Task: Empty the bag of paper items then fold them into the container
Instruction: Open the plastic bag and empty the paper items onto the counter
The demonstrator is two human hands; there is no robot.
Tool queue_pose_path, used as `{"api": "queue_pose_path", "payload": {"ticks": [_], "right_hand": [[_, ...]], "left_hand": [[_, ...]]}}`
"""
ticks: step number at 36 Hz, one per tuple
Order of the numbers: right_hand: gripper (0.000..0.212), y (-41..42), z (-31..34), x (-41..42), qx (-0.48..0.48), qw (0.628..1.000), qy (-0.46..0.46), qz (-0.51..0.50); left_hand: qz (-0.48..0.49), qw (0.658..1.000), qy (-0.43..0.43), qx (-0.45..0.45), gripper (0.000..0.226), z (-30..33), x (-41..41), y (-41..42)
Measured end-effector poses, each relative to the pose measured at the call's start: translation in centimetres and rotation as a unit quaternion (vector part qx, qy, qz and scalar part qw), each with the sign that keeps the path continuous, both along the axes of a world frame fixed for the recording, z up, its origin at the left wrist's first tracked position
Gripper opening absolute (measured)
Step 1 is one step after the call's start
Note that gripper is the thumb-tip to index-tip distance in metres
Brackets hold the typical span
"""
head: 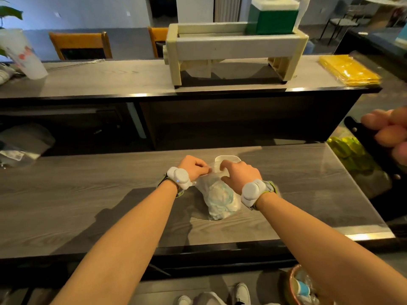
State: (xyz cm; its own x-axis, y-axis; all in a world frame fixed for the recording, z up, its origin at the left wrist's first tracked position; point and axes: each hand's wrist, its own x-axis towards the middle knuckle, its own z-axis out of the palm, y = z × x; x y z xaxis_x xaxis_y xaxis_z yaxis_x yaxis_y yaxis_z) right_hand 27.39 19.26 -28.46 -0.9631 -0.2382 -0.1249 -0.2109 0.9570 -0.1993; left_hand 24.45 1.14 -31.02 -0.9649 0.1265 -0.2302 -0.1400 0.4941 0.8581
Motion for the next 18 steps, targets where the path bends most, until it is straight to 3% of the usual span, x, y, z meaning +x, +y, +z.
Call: {"api": "queue_pose_path", "payload": {"ticks": [4,9,12,15,18], "right_hand": [[0.015,0.4,0.8,-0.3,0.054,0.993,-0.105,0.005],[0.018,0.6,1.8,0.4,0.024,0.959,-0.274,0.07],[0.024,0.3,2.4,0.4,0.021,0.958,-0.272,0.086],[0.06,0.4,2.6,-0.4,0.047,0.973,-0.206,0.097],[0.082,1.0,2.2,-1.1,0.058,0.978,-0.186,0.069]], "left_hand": [[0.02,0.999,-0.002,-0.04,0.007,0.6,-0.4,-0.8],[0.049,0.997,0.0,-0.051,0.006,1.1,-1.0,-1.2],[0.024,0.998,0.027,-0.05,0.008,1.2,-1.1,-0.7],[-0.026,0.998,0.04,-0.03,0.02,1.6,-0.7,-0.4],[-0.097,0.992,0.058,-0.056,0.015,1.8,-0.4,-0.2]]}}
